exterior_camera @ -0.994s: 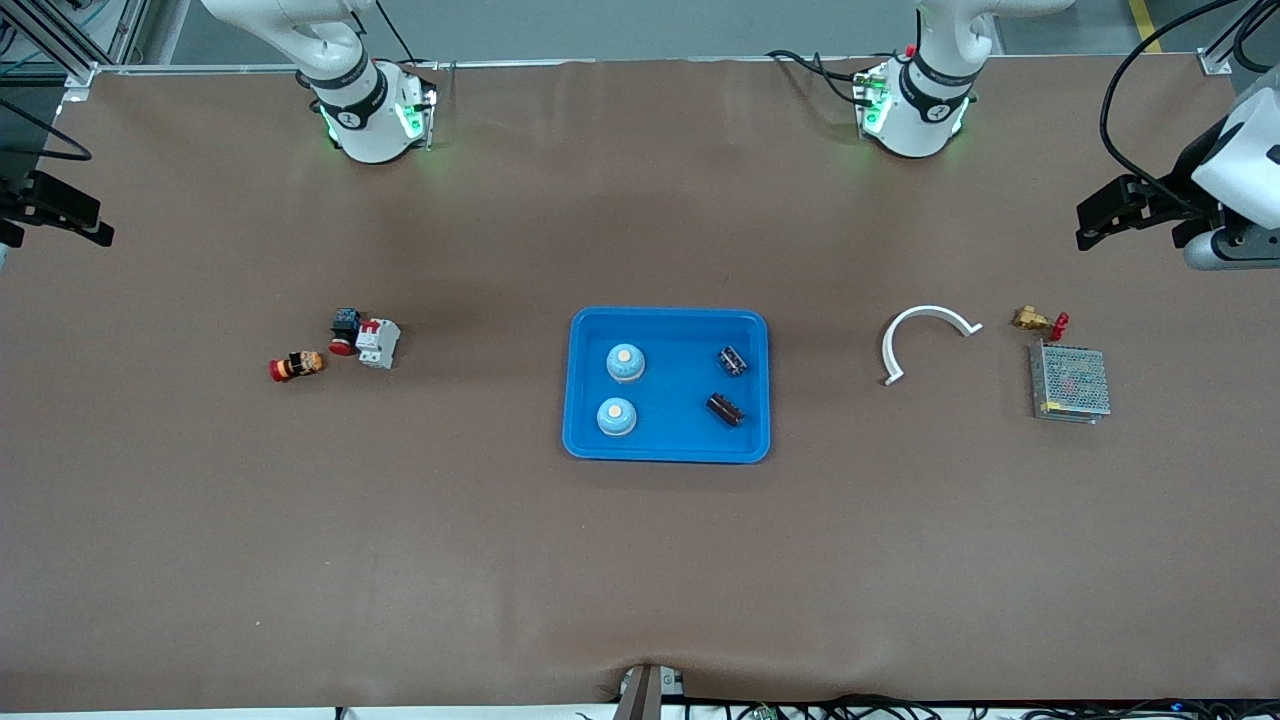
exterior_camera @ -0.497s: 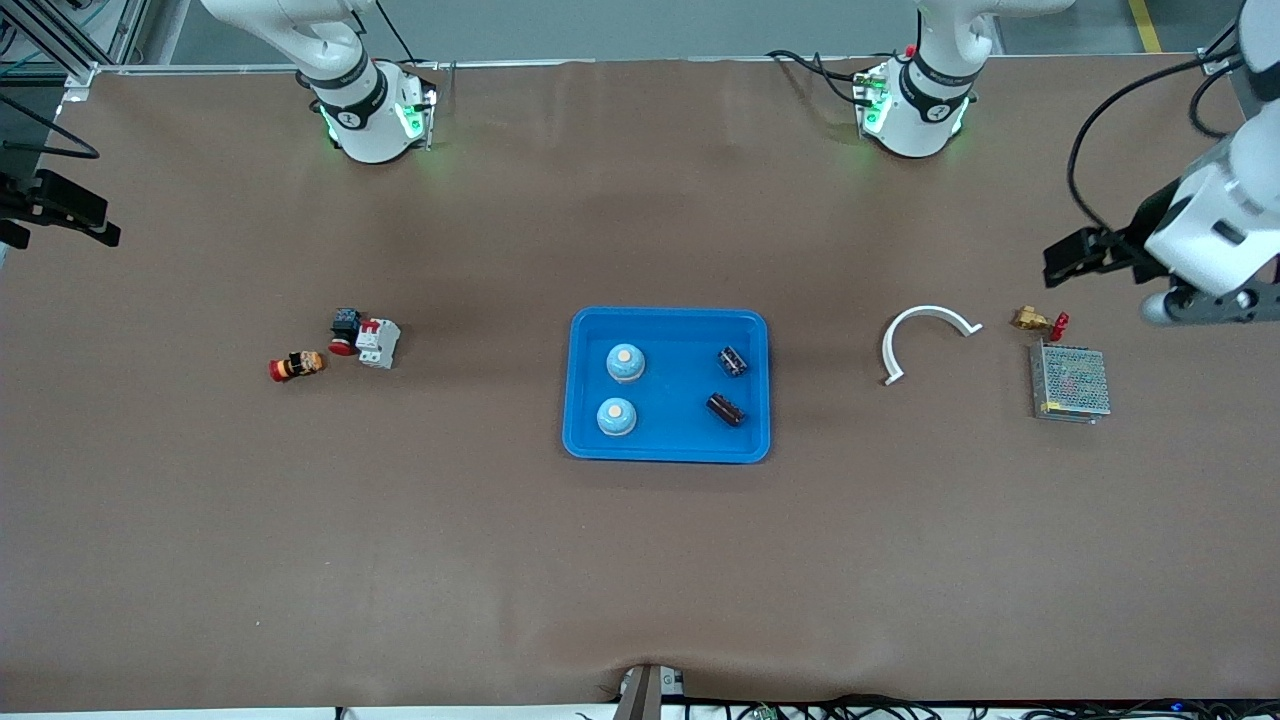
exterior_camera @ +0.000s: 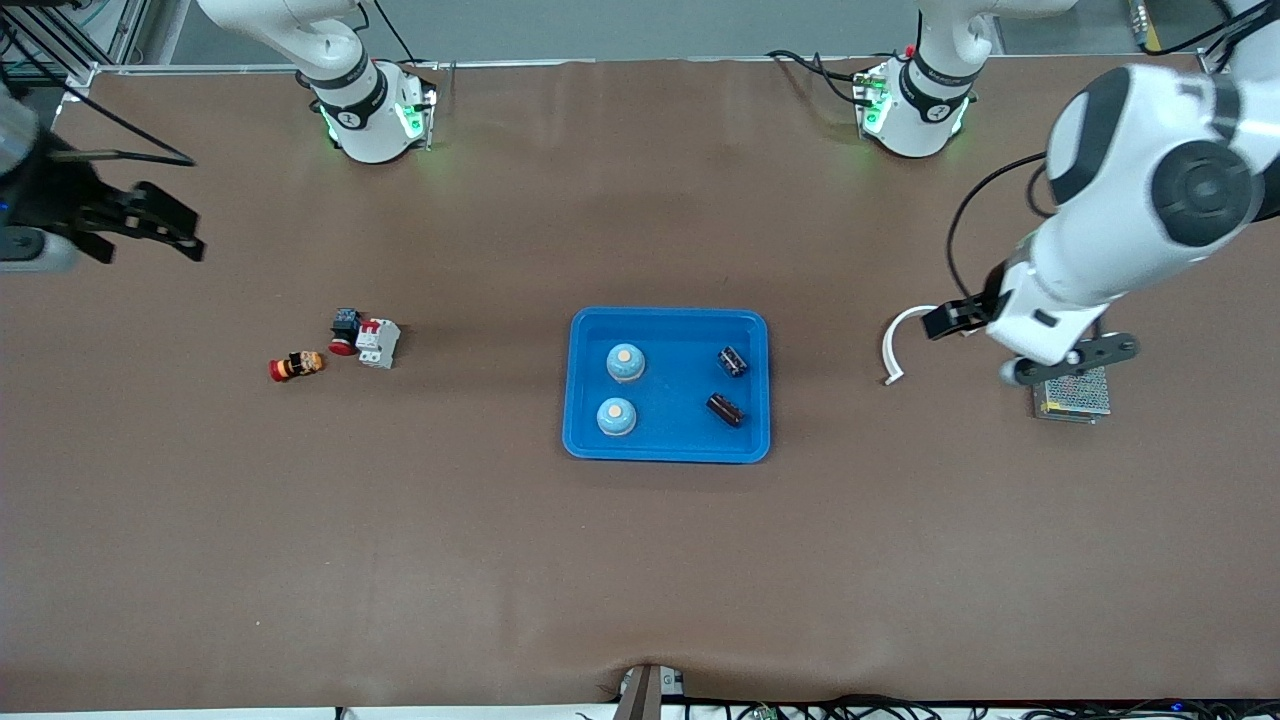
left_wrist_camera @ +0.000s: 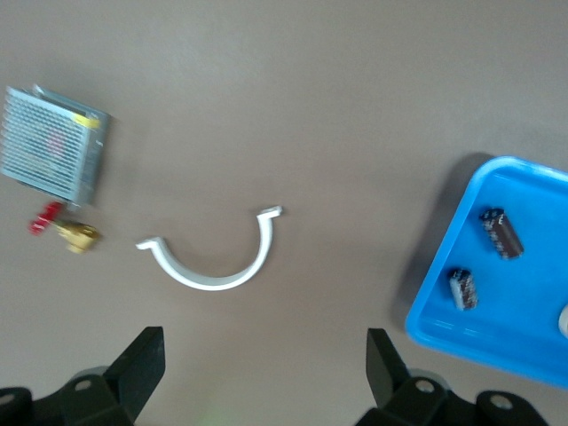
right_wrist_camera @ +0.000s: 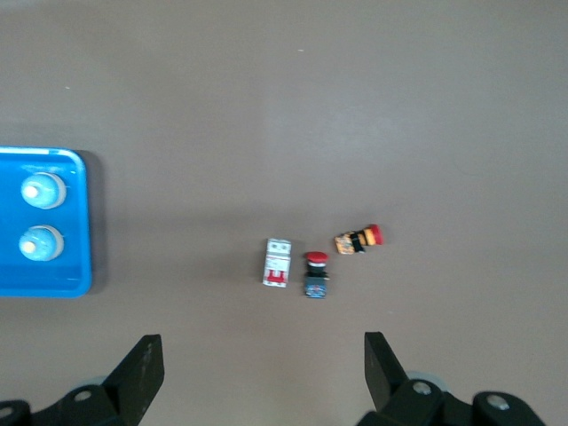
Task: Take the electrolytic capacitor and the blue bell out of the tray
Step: 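Reach the left gripper to a brown capacitor while the right gripper approaches the tray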
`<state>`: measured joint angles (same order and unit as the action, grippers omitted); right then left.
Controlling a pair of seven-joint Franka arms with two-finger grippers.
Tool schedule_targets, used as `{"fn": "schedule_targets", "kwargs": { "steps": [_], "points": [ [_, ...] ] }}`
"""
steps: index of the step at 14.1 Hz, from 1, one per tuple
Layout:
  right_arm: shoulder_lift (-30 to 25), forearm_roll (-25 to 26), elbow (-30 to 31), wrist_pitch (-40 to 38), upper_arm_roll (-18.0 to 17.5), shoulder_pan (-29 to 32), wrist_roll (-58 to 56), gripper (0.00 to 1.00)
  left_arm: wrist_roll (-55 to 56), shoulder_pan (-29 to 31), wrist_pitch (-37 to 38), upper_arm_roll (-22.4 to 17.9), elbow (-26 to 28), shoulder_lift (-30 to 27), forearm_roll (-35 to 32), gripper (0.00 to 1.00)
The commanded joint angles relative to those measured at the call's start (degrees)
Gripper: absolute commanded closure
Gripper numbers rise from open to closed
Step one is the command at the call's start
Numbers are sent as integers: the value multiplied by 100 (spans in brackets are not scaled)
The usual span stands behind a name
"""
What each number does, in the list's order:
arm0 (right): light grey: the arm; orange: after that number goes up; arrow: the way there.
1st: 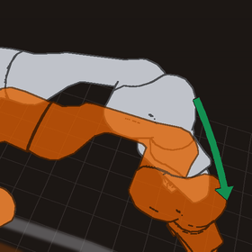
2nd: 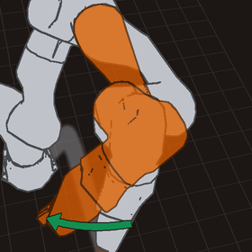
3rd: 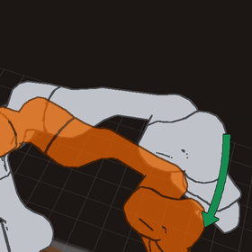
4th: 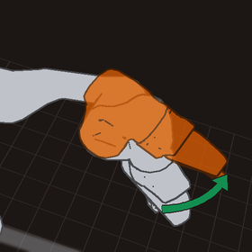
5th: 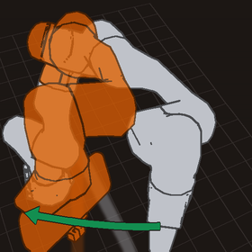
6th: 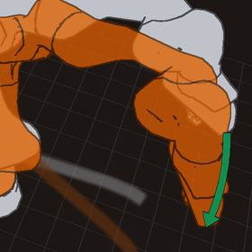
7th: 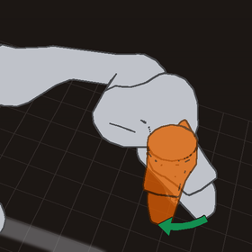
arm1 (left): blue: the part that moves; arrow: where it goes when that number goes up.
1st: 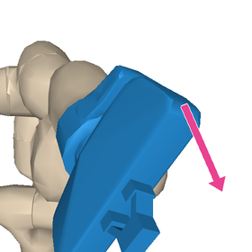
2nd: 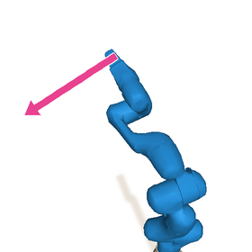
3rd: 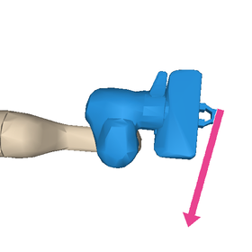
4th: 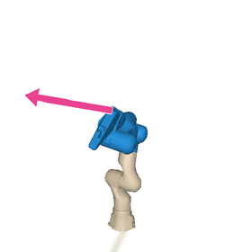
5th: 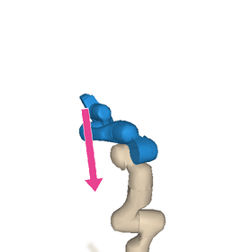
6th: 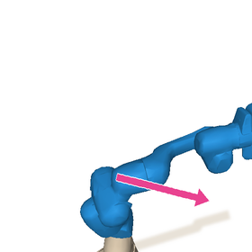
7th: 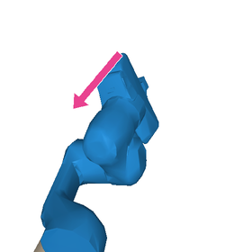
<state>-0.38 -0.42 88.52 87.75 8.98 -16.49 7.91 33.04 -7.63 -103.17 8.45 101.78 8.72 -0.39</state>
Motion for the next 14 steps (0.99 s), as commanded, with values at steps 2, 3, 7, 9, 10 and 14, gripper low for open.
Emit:
{"fn": "schedule_targets", "kwargs": {
  "steps": [2,3,7,9,10,14],
  "points": [
    [336,-54,-45,259,60,-556,832,0,1105,7,-1142,402,852,-3,48,3],
    [407,-159,-45,330,60,-679,1078,0,1352,-1,-1283,568,852,120,48,5],
    [784,-432,-36,778,60,-1013,1720,0,2231,-115,-1863,877,852,700,30,10],
    [995,-389,-36,936,60,-1224,1889,0,2696,-413,-2345,869,818,1016,21,14],
    [1074,-371,-28,1050,60,-1269,1907,0,2942,-554,-2565,869,783,1191,4,14],
    [1400,-424,-19,1253,60,-1339,1924,0,3305,-914,-3094,851,765,1720,-14,25]
  ]
}}
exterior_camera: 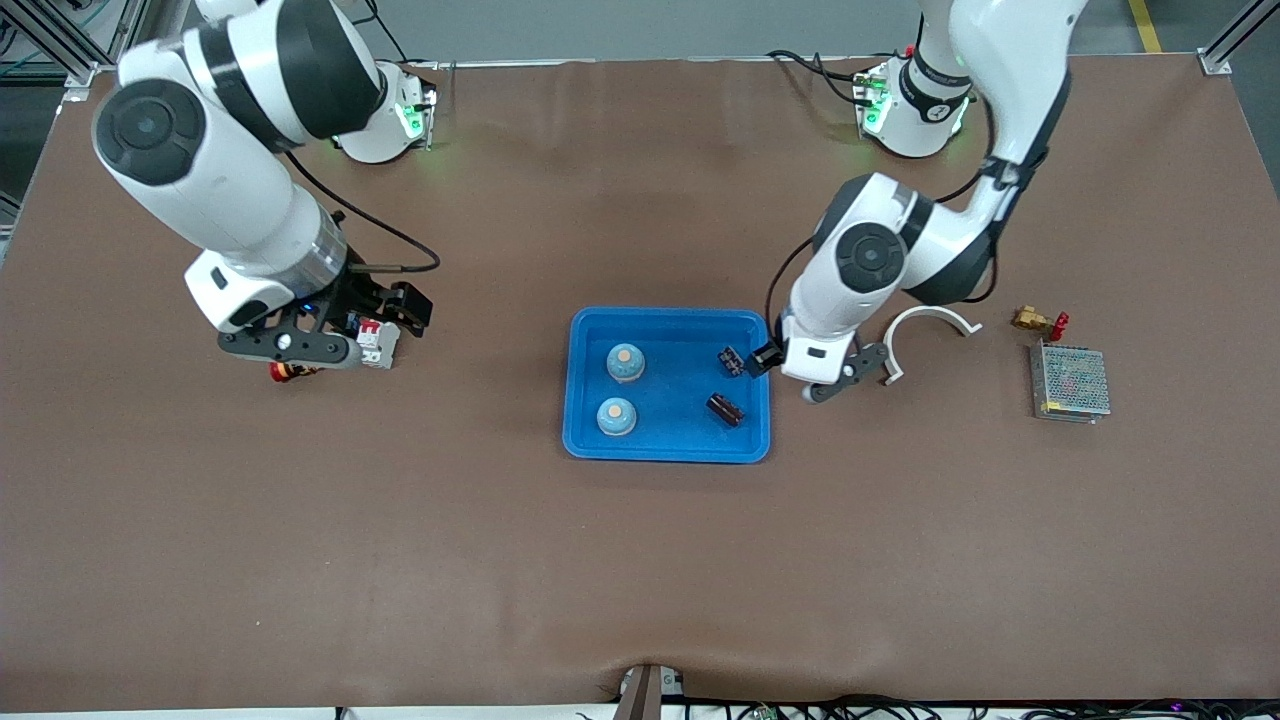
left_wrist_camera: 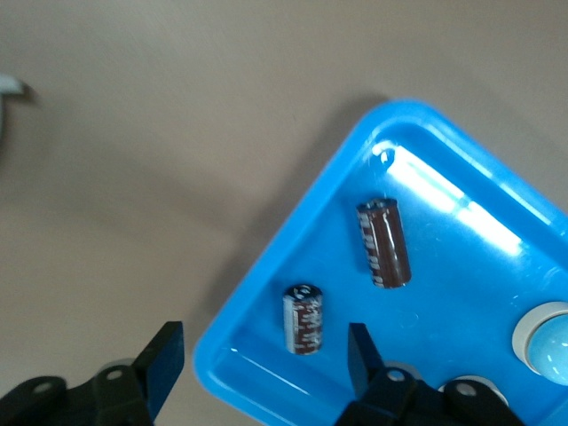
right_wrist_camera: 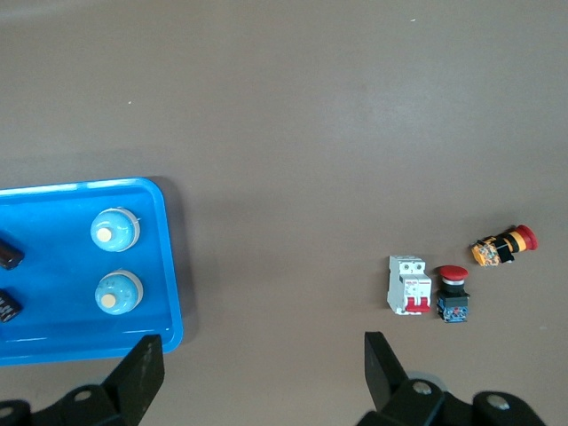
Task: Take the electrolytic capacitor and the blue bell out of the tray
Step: 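Reach the left gripper to a brown capacitor while the right gripper approaches the tray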
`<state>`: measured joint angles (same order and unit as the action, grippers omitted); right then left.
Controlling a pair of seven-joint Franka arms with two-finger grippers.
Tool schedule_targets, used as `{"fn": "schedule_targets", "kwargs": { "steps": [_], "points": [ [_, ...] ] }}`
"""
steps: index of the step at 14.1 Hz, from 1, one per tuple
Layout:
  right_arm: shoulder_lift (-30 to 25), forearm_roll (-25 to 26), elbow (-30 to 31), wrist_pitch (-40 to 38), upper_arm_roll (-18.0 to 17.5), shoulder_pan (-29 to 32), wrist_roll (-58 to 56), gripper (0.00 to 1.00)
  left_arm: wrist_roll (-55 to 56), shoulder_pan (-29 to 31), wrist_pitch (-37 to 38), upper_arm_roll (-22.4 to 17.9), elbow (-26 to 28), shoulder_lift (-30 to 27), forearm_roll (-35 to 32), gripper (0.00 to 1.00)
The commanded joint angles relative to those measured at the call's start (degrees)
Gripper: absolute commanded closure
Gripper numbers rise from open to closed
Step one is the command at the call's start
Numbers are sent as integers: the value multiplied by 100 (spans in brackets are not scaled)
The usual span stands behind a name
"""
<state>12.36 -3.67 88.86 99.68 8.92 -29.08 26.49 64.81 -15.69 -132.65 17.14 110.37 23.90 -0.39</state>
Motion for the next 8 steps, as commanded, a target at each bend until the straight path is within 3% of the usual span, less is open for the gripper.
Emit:
{"fn": "schedule_targets", "kwargs": {
  "steps": [1,8],
  "points": [
    [196,-99,-53,139,66,-159,66,0,206,-214,-217,-18,-103,281,-57,28],
    [530,-108,-17,500,66,-239,154,0,778,-435,-306,-18,-323,861,-550,36]
  ]
}}
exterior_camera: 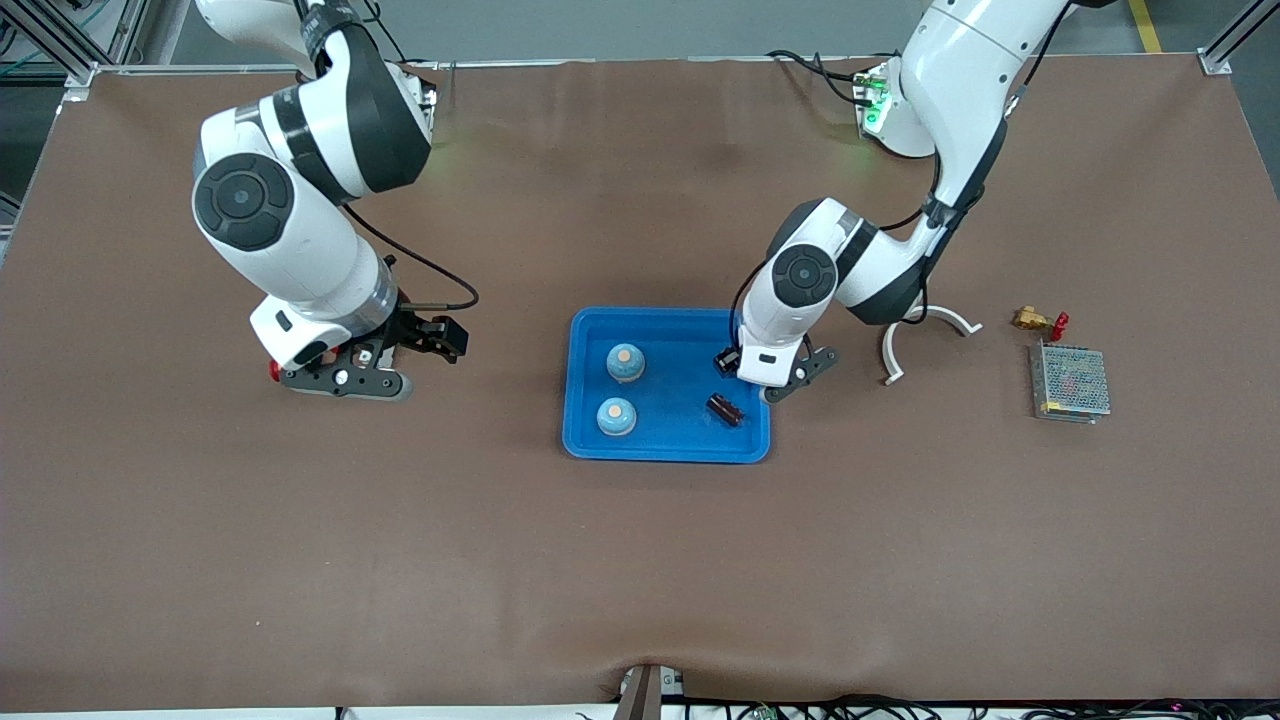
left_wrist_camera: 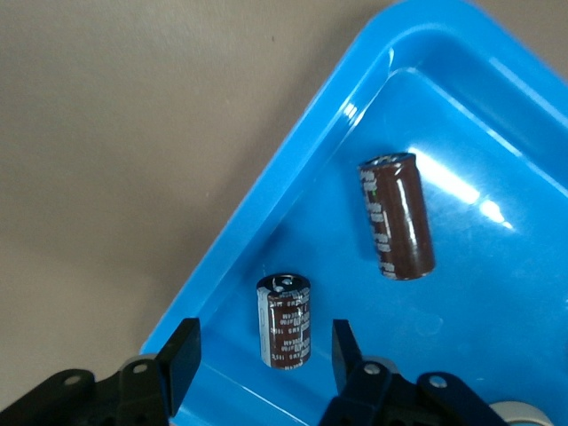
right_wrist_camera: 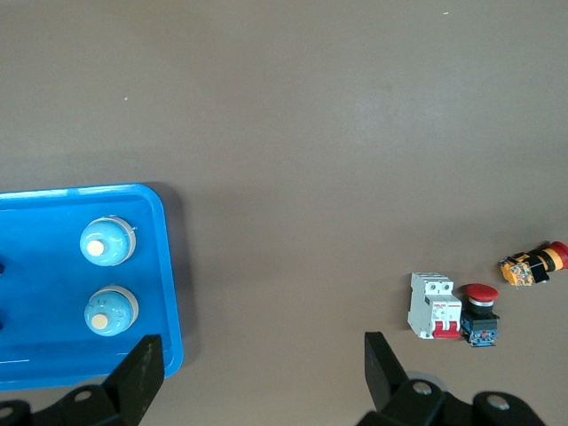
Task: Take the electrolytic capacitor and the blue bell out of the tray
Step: 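Reach the left gripper to a brown capacitor while the right gripper approaches the tray, then grasp the capacitor with the left gripper while the right gripper reaches the bells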
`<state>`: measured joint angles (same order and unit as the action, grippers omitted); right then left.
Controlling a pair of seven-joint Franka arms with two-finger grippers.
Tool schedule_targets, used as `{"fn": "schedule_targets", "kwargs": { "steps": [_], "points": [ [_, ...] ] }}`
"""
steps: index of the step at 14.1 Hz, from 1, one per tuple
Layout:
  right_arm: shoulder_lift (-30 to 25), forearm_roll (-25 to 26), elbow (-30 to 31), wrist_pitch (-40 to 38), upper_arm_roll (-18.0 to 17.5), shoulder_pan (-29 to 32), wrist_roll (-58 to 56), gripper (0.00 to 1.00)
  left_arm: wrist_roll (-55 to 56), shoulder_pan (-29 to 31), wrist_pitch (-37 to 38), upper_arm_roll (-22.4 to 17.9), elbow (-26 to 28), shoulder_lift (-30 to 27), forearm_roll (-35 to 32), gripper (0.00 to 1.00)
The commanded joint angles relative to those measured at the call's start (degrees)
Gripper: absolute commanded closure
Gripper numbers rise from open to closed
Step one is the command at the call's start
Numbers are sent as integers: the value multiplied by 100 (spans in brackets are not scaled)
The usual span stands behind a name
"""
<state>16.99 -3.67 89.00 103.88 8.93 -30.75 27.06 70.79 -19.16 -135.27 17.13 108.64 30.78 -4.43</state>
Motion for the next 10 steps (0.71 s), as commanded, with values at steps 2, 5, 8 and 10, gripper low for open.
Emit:
{"fn": "schedule_targets", "kwargs": {
  "steps": [2,5,8,10],
  "points": [
    [129,-107,-32,124,65,-80,98,0,390,-114,-209,-8,-211,313,-154,38],
    [217,-107,-32,220,74,-168,98,0,479,-255,-228,-26,-238,455,-163,43],
    [314,-99,-32,352,65,-264,308,0,470,-273,-228,-26,-238,595,-181,50],
    [393,-107,-32,483,65,-317,440,0,462,-273,-228,-26,-238,604,-181,57]
  ]
}}
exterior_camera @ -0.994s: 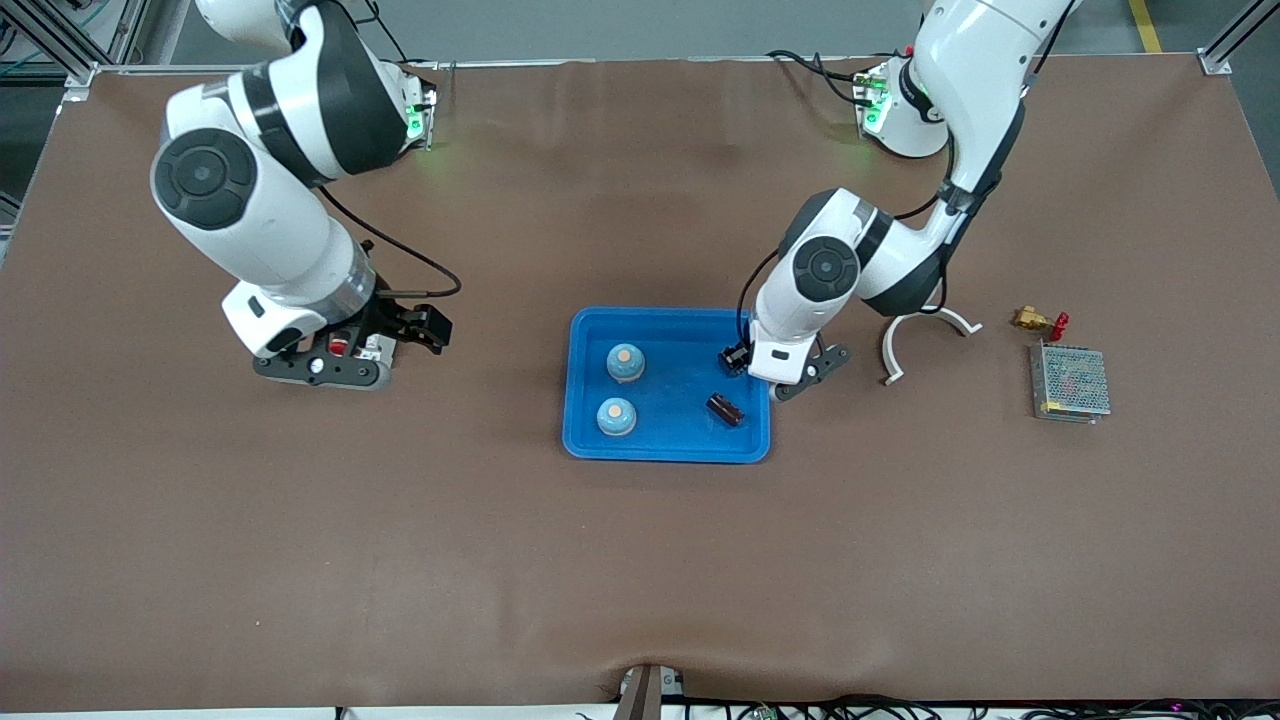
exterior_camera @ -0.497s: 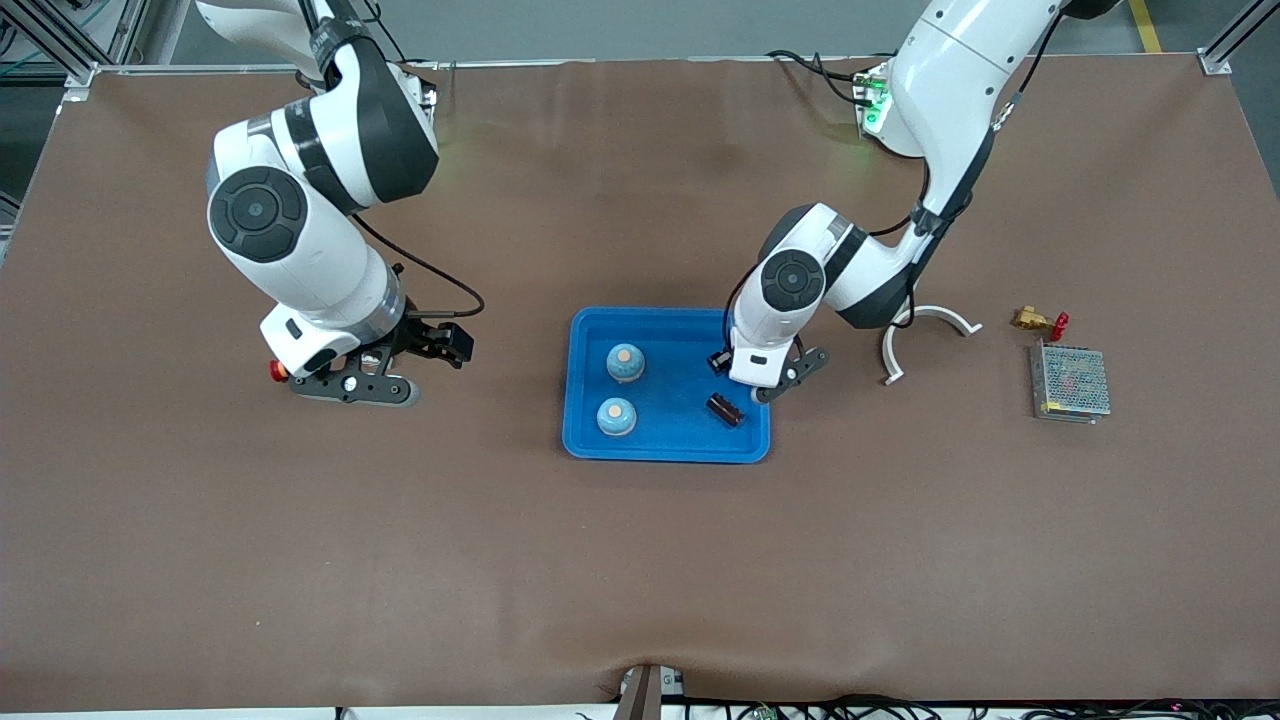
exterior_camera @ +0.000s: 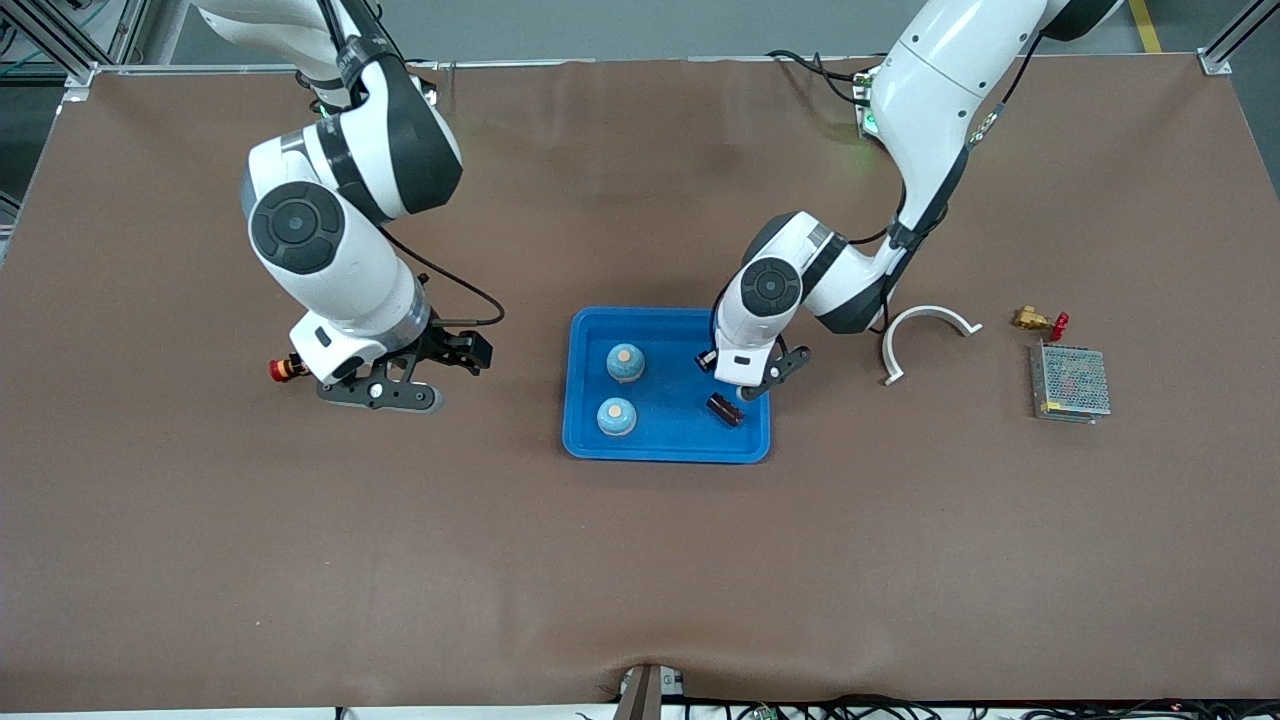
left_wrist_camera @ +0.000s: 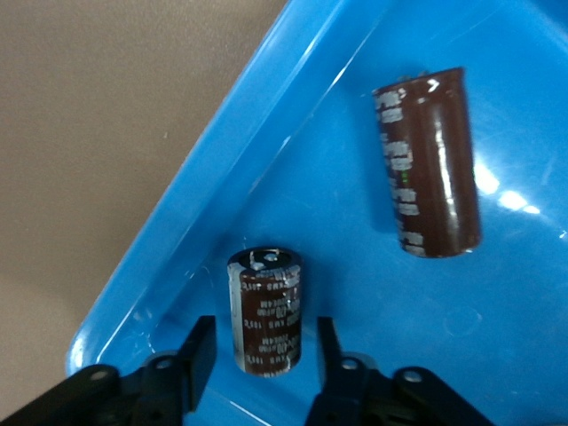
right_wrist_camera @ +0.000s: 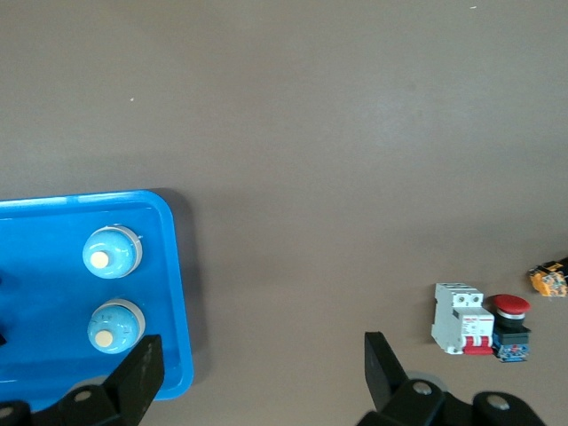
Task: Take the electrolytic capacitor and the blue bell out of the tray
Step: 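Grasp the capacitor with the left gripper while the right gripper reaches the bells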
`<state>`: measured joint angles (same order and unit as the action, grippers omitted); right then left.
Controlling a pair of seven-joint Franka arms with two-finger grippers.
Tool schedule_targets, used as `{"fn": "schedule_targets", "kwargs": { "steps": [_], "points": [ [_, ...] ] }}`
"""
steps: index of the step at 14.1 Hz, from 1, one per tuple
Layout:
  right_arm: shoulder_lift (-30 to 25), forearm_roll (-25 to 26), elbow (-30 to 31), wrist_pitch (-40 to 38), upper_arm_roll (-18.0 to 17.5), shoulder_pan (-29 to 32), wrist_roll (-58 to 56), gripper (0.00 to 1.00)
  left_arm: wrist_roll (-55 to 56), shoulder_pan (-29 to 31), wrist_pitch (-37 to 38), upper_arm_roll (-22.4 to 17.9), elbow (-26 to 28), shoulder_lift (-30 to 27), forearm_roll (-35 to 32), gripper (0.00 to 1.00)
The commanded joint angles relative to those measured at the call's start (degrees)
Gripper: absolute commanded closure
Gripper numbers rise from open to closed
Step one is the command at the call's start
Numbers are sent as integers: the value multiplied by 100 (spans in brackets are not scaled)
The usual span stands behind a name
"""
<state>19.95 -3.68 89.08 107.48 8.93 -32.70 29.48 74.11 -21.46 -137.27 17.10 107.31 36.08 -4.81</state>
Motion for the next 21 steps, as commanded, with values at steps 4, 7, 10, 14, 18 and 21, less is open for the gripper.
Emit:
{"fn": "schedule_targets", "kwargs": {
  "steps": [4,7,10,14,18,21],
  "points": [
    [298,-107,-40,405,65,-298,418,0,139,-34,68,-14,-140,-21,-143,91],
    [430,-107,-49,529,65,-534,340,0,121,-42,567,12,-281,-275,-152,100],
    [658,-116,-58,835,65,-930,330,0,77,27,1139,21,-570,-583,-152,100],
    [852,-124,-58,1056,-75,-1081,278,0,-142,431,1552,-14,-712,-1040,-152,100],
    [993,-466,-49,1292,-119,-1098,-144,0,-1090,1072,2045,-14,-721,-1453,-143,100],
    [1212,-546,-58,1469,-128,-1150,-162,0,-1670,1485,2257,-14,-694,-1594,-143,100]
  ]
}}
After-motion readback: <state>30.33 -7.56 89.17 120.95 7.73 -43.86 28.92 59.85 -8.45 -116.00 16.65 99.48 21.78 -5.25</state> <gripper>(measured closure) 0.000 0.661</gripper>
